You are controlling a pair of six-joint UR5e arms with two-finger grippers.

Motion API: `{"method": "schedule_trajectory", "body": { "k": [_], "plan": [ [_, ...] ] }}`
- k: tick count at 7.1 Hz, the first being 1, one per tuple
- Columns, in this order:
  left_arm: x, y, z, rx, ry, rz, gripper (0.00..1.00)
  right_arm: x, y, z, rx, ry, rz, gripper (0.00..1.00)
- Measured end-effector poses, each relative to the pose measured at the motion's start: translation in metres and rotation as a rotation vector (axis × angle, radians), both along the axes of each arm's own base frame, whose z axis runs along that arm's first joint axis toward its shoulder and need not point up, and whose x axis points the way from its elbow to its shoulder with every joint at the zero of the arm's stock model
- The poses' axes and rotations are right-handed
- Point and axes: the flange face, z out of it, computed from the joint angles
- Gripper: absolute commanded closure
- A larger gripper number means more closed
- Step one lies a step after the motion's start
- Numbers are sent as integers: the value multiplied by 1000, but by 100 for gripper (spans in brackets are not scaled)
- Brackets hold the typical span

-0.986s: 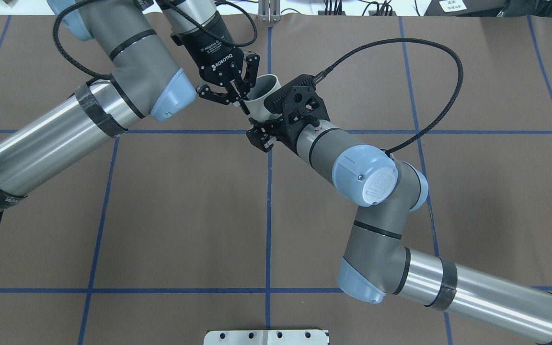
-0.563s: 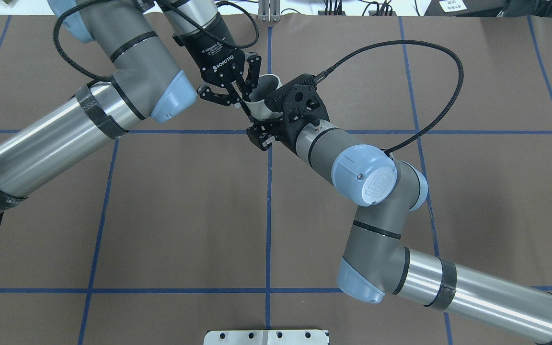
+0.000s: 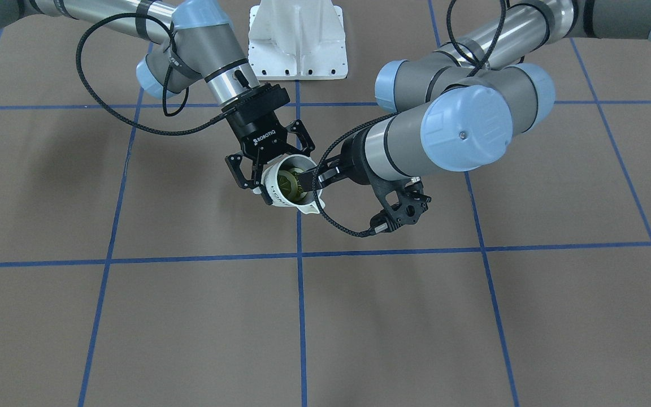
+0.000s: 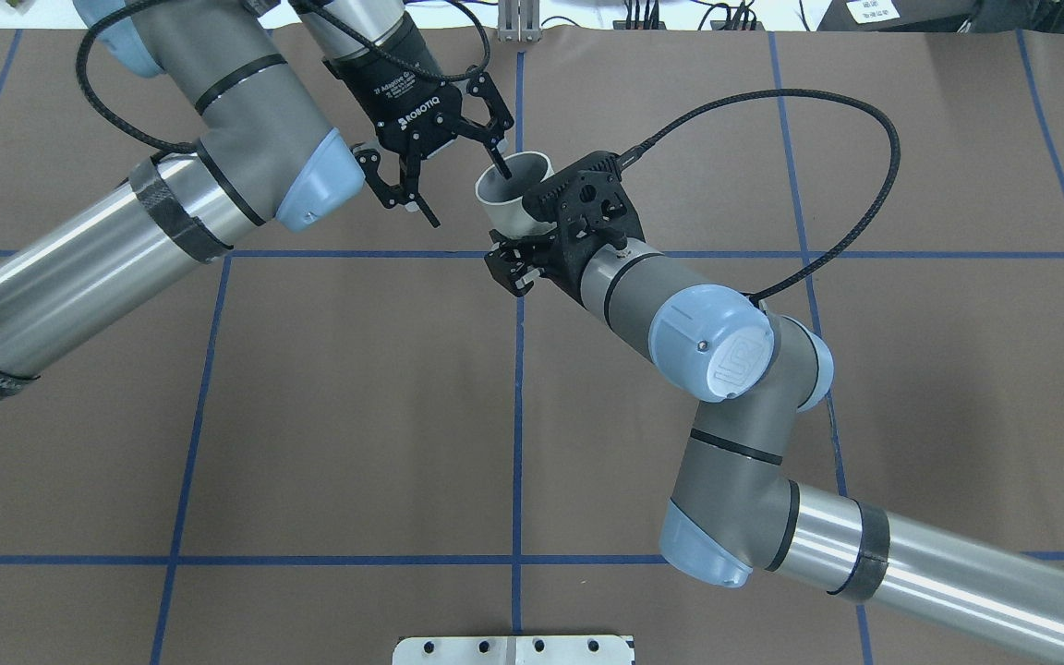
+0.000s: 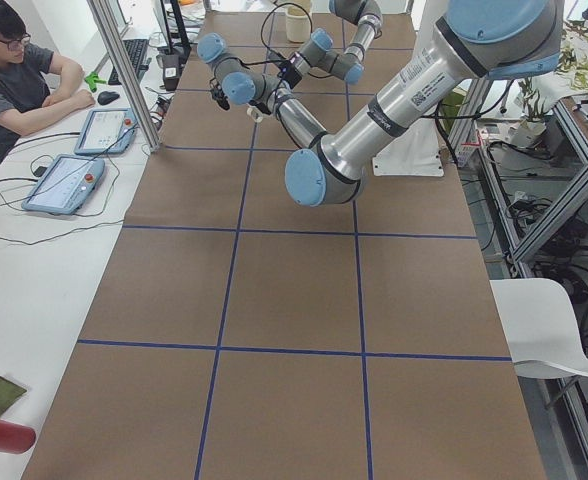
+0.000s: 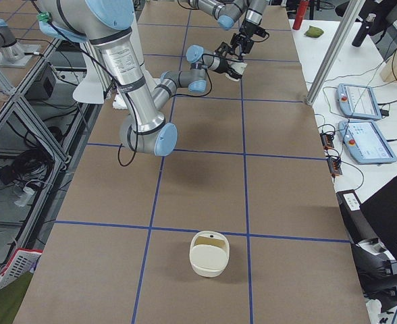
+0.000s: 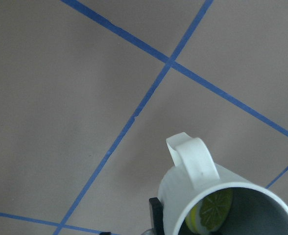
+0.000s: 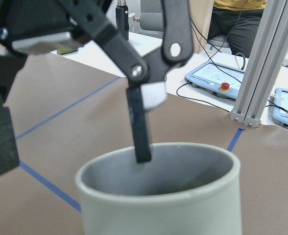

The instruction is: Left arm hands cup to right arm to dump lemon

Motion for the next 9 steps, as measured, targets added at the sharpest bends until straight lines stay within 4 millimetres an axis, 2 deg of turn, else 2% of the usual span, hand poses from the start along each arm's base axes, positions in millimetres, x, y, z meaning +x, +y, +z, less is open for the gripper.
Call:
{"method": "schedule_trajectory", "body": {
  "k": [2, 3, 4, 5, 7, 8, 9],
  "plan": [
    [-33, -22, 3, 5, -4, -59, 0, 12, -2, 18, -9, 16, 11, 89],
    [-50, -33, 10, 4, -11, -88, 0, 28, -7, 37, -21, 34, 37, 89],
    [-61, -41, 18, 6, -24, -115, 0, 57, -14, 66, -38, 64, 82, 90],
    [-66, -45, 25, 14, -44, -143, 0, 95, -25, 98, -58, 100, 135, 90],
    [-70, -53, 35, 32, -84, -194, 0, 190, -36, 159, -92, 153, 245, 90],
    [-71, -56, 42, 40, -107, -218, 0, 231, -31, 188, -88, 138, 285, 90],
    [-72, -58, 47, 48, -125, -236, 0, 268, -18, 222, -78, 118, 312, 92]
  ]
}}
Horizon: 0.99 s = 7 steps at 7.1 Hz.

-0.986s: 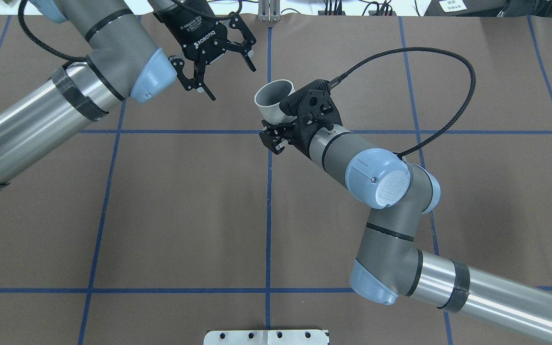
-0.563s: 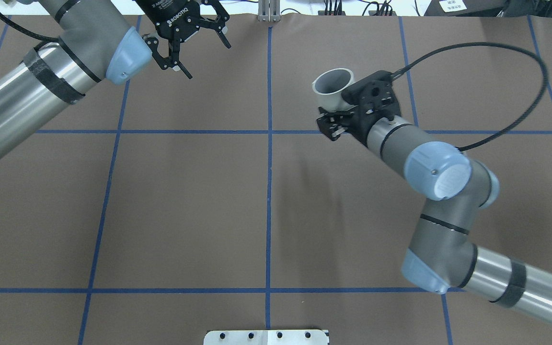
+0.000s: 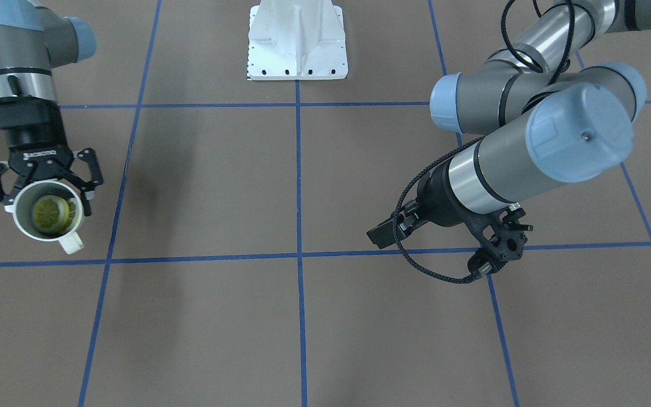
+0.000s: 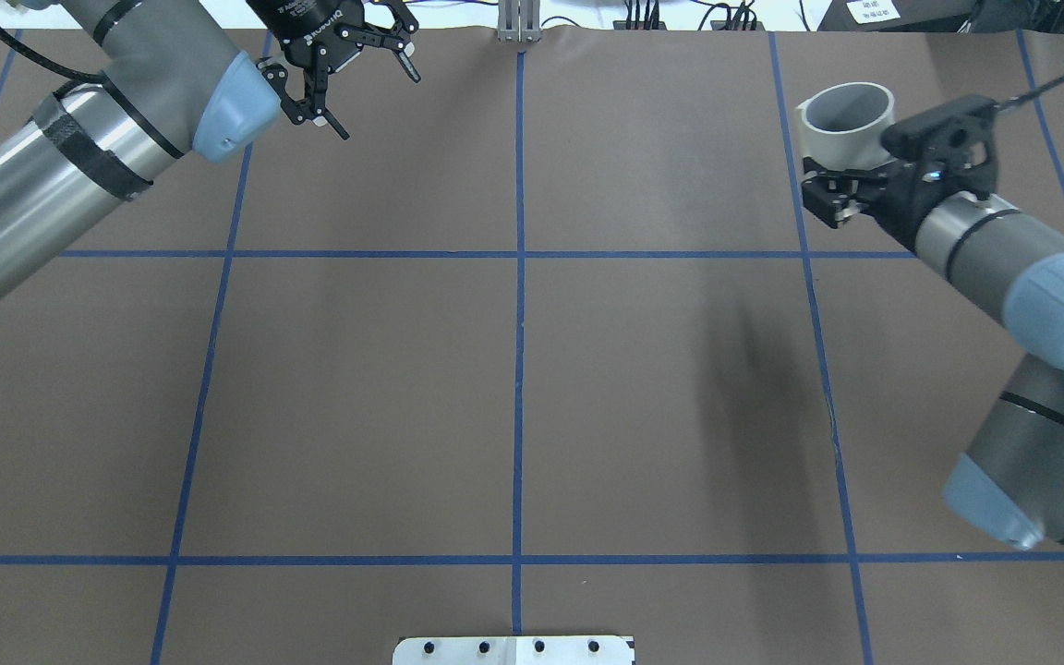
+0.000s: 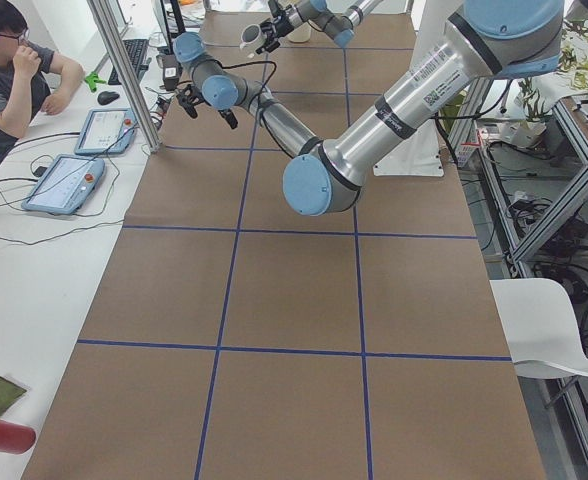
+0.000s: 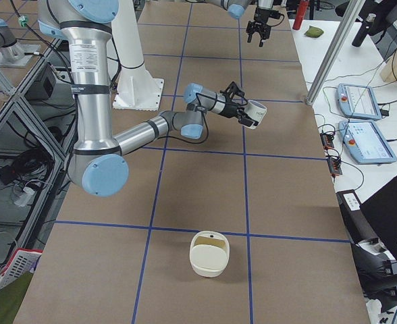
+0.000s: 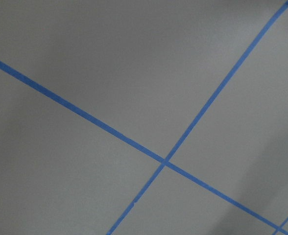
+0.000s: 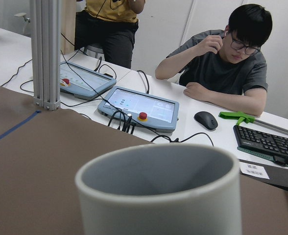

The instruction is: Left arm hands cup to right arm to dump lemon

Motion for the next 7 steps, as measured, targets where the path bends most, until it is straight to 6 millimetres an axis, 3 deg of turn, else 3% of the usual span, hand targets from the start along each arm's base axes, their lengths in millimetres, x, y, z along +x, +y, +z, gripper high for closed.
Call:
{"method": "schedule_trajectory", "body": {
  "k": [2, 3, 4, 5, 6, 7],
  "plan": [
    [1, -2, 8, 6, -24, -19, 0, 65, 46, 64, 34, -45, 17, 97],
    [2, -1, 9, 7, -26, -20, 0, 88, 67, 88, 33, -76, 21, 100],
    [3, -1, 9, 7, -27, -20, 0, 105, 82, 121, 14, -153, 30, 100],
    [4, -1, 9, 9, -29, -22, 0, 126, 92, 168, -11, -243, 31, 100],
    [4, -1, 8, 14, -31, -24, 0, 160, 99, 213, -34, -299, 25, 100],
    [5, 0, 6, 17, -32, -25, 0, 195, 109, 244, -66, -348, 21, 100]
  ]
}}
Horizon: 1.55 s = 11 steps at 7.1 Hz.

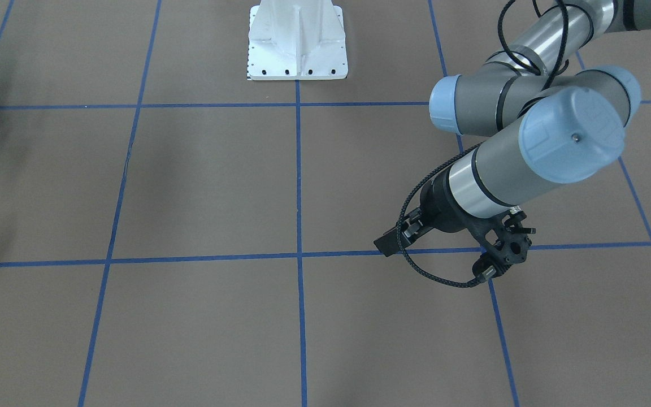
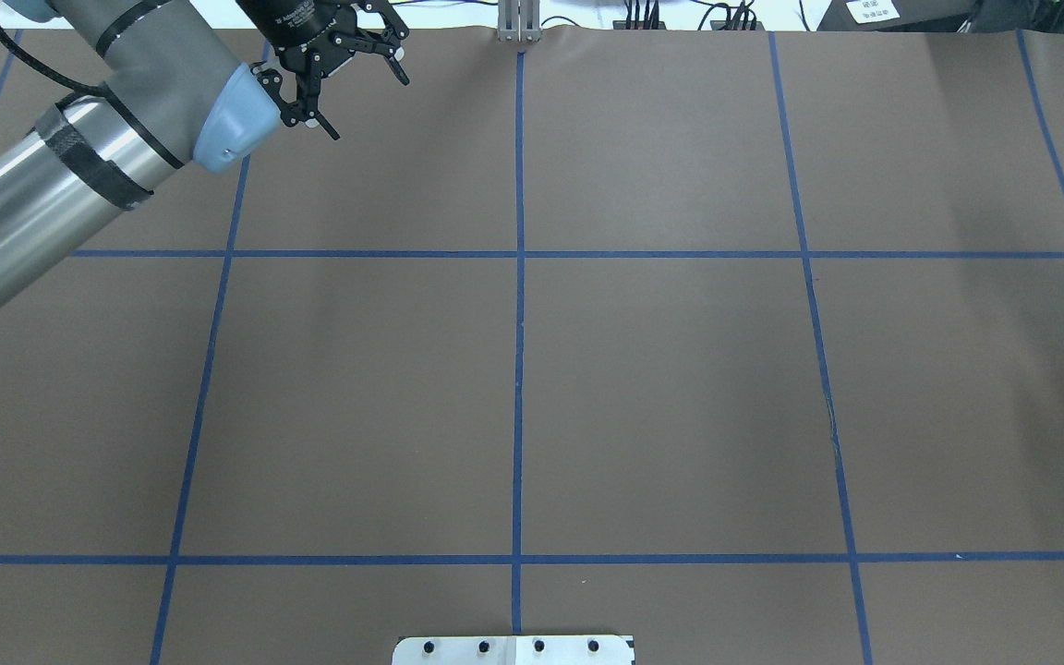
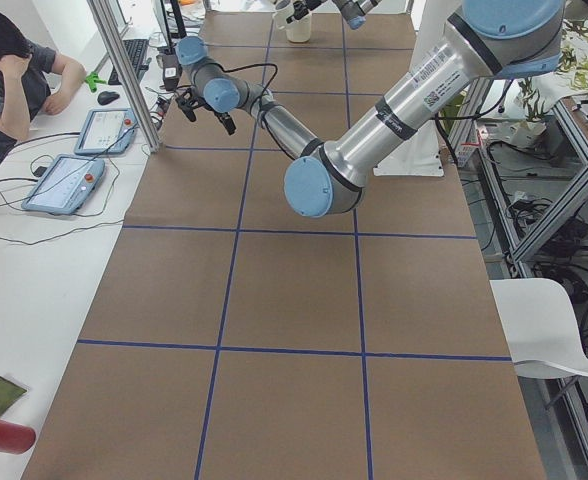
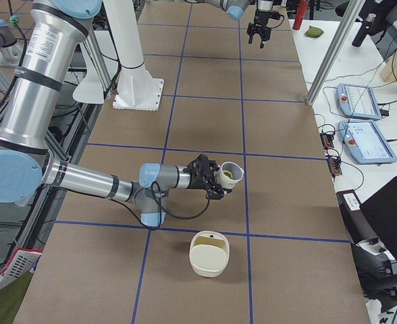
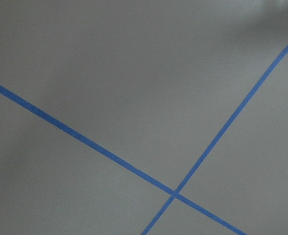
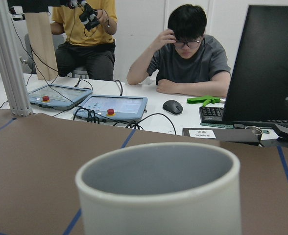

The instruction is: Left arm hands cup to right arm to dump lemon

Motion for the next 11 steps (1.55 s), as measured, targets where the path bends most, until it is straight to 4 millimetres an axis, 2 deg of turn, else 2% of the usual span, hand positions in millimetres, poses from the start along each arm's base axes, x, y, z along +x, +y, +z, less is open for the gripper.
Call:
{"method": "schedule_trajectory", "body": {
  "k": [1, 3, 7, 10, 11],
  "plan": [
    [0, 0, -3, 5, 2, 0, 0, 25, 11, 20, -33, -58, -1, 100],
    [0, 2, -7, 11, 5, 0, 0, 48, 33, 46, -81, -217, 15, 100],
    [0, 2, -11, 17, 8, 0, 0, 62, 62, 66, -187, -595, 36, 100],
    [0, 0, -22, 40, 0, -21, 0, 68, 73, 74, -306, -872, 50, 100],
    [-1, -1, -27, 50, -2, -28, 0, 70, 69, 72, -334, -959, 61, 100]
  ]
}}
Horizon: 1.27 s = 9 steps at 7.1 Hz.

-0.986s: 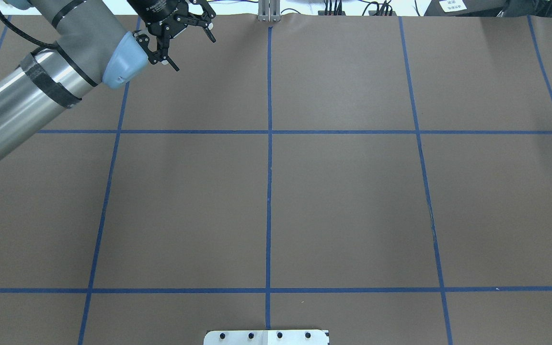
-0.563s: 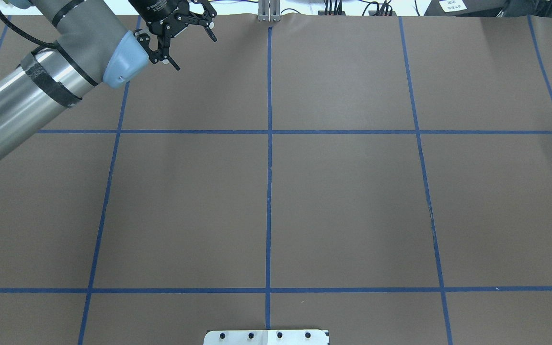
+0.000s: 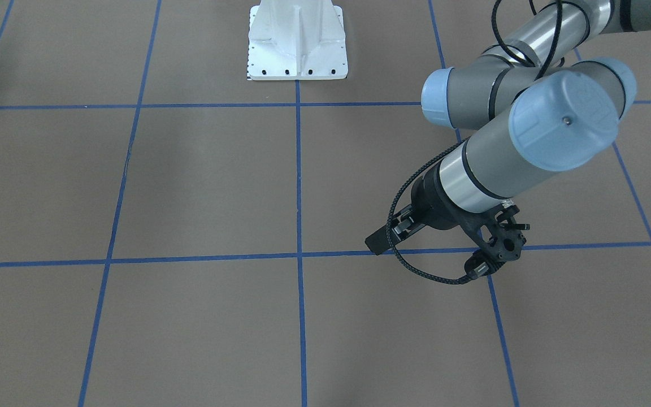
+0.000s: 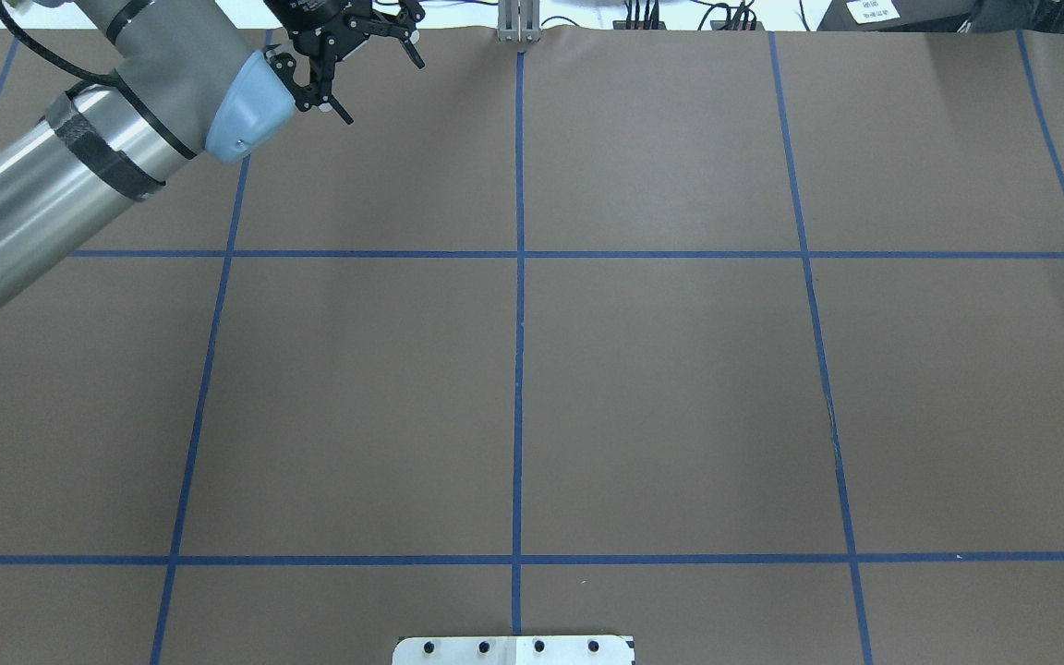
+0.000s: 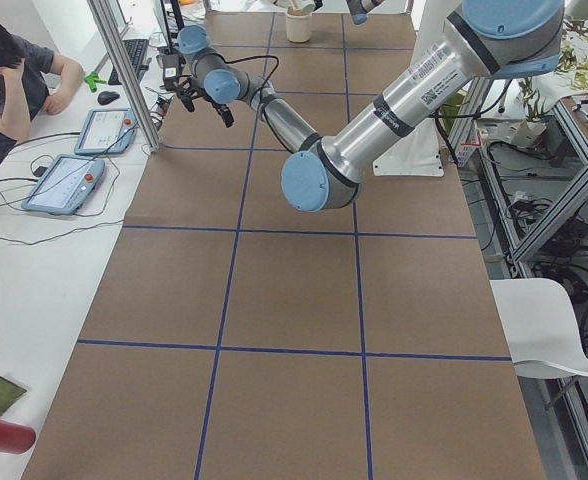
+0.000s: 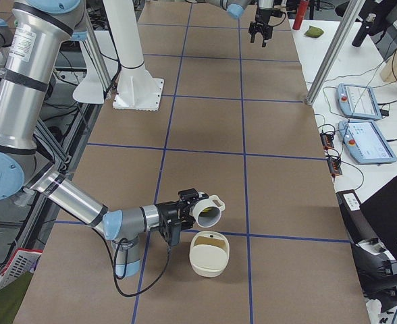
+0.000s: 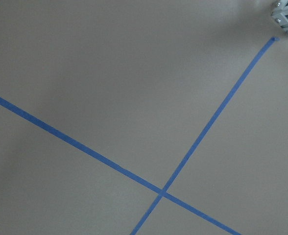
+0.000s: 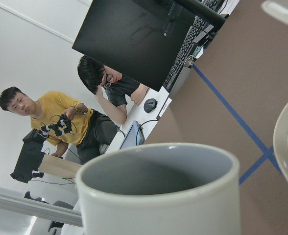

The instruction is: Left arm hands cup to right arm to dump lemon

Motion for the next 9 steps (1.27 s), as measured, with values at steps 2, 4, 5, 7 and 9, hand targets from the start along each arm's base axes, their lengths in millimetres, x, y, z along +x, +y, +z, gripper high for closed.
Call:
{"method": "schedule_trajectory", "body": {
  "k": [2, 4, 5, 7, 9],
  "plan": [
    [-1, -2, -7, 19, -7, -17, 0, 4, -16, -7, -67, -197, 26, 100],
    [-1, -3, -12, 36, -13, -29, 0, 10, -25, -11, -133, -370, 41, 100],
    [-2, -4, -14, 49, -18, -32, 0, 14, -25, -12, -169, -466, 48, 100],
    [-2, -6, -14, 78, -28, -31, 0, 23, -23, -13, -217, -625, 63, 100],
    [-1, -6, -15, 91, -32, -32, 0, 29, -17, -10, -242, -762, 76, 99]
  ]
}}
